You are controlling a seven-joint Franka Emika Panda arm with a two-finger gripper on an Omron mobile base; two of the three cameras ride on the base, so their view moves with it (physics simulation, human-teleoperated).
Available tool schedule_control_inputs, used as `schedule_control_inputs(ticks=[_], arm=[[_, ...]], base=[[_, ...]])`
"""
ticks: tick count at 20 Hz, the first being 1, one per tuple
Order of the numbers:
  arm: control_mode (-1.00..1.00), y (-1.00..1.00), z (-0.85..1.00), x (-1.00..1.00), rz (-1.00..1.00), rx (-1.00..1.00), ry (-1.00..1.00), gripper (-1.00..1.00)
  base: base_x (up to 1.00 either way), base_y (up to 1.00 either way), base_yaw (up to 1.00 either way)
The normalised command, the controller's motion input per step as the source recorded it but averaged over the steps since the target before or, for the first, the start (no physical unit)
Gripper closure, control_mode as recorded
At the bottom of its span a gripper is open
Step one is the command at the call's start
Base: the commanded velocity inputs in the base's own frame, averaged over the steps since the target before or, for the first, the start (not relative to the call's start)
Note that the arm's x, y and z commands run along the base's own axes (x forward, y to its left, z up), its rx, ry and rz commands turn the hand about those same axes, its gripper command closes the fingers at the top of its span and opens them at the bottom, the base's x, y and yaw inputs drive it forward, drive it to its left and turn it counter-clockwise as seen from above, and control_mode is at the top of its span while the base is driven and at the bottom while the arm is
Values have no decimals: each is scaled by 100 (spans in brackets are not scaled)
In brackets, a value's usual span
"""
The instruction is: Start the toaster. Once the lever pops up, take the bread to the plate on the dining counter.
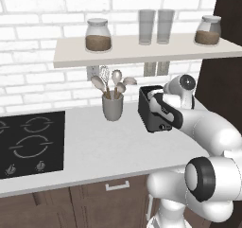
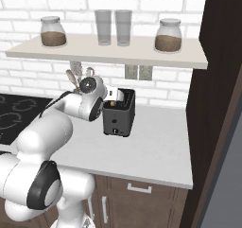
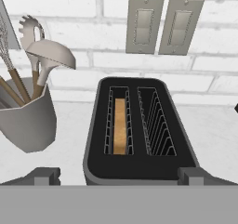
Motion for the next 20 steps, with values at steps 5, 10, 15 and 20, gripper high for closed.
schedule_control_inputs(ticks=[5, 10, 15, 20], arm=[[-100, 0, 0, 0, 0, 0, 0, -100], [-100, 0, 0, 0, 0, 0, 0, -100], [-100, 0, 0, 0, 0, 0, 0, -100], [-100, 0, 0, 0, 0, 0, 0, -100]], base=[[0, 0, 0], [0, 0, 0], [0, 0, 0], [0, 0, 0]])
